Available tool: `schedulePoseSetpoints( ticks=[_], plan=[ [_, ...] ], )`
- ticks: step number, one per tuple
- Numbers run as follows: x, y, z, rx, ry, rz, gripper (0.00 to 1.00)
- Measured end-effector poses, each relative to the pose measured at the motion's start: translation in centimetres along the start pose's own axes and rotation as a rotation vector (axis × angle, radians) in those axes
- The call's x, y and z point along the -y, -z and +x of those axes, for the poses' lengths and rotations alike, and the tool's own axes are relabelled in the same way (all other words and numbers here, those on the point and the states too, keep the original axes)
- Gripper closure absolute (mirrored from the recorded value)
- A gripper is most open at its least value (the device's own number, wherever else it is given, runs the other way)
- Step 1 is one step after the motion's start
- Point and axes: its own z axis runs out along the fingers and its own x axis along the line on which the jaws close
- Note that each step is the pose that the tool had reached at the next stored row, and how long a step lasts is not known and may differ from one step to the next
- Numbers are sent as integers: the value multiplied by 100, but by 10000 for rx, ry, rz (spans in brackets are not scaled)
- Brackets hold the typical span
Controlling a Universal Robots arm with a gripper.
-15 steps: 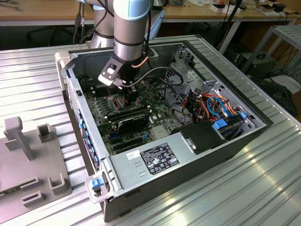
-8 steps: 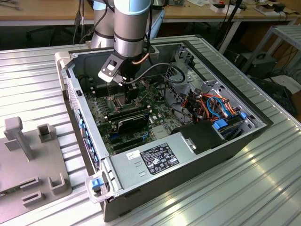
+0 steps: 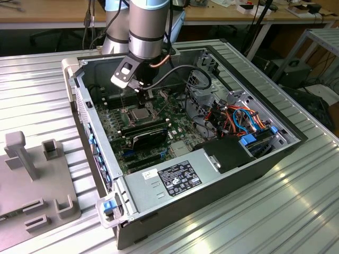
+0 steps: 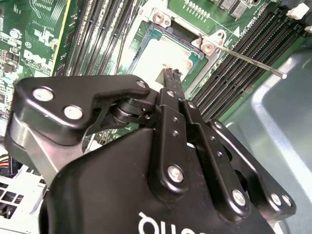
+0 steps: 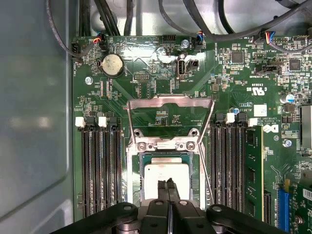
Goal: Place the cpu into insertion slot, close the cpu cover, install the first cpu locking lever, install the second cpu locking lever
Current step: 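Place the cpu into insertion slot, then close the cpu cover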
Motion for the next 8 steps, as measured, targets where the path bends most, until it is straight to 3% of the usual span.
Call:
schedulePoseSetpoints(
  ticks=[8],
  plan=[
    [0, 1, 0, 1, 4, 1, 89]
  ],
)
